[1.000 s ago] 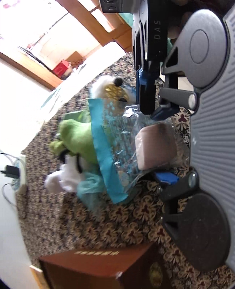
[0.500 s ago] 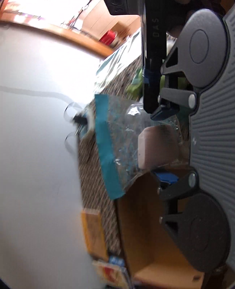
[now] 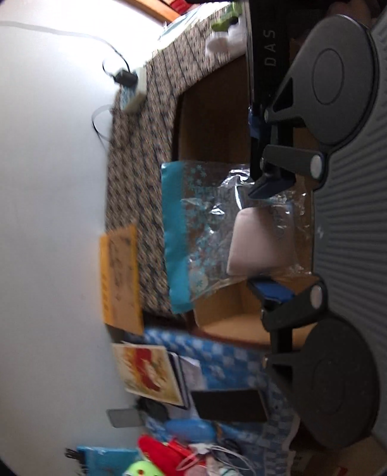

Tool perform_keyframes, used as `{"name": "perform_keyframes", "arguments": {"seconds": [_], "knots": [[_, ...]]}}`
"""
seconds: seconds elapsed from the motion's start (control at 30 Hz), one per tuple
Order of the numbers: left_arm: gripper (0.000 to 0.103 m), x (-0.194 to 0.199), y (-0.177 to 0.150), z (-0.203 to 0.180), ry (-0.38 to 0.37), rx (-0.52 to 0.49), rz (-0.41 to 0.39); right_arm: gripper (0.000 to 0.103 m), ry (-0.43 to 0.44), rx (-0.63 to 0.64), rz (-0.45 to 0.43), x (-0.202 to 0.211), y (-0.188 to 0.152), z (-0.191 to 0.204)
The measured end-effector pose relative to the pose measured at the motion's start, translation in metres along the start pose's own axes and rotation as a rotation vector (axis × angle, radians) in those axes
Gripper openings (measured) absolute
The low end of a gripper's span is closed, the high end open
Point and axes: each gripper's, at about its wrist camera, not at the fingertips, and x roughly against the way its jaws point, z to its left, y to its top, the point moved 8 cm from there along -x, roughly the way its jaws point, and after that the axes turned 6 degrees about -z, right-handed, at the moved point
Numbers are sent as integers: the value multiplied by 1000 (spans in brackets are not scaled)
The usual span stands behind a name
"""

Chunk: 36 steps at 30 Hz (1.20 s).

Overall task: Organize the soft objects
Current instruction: 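Carry the bag over the cardboard box and open the left gripper, then move the left gripper back to the pile toward the panda plush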

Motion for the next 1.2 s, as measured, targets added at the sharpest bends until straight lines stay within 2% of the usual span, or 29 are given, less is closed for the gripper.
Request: {"name": "perform_keyframes", "arguments": {"seconds": [0.13, 0.27, 0.53, 0.7, 0.93, 1.03, 1.2], "knots": [[49, -25, -5, 25, 33, 11, 63, 16, -50, -46, 46, -26, -9, -2], [63, -26, -11, 33, 72, -14, 68, 18, -70, -57, 41, -29, -12, -1], [67, -7, -12, 10, 48, -86, 23, 18, -122, 63, -77, 3, -9, 6], [68, 14, -5, -30, -6, -150, -27, 18, -157, 112, -178, 43, -3, 4], [68, 40, 5, -100, -107, -178, -76, 18, -184, 139, -301, 99, 5, -8], [68, 49, 2, -139, -163, -216, -90, 18, -205, 121, -371, 134, 8, -27], [68, 53, -13, -215, -286, -262, -69, 19, -268, 79, -441, 196, 7, -71]]}}
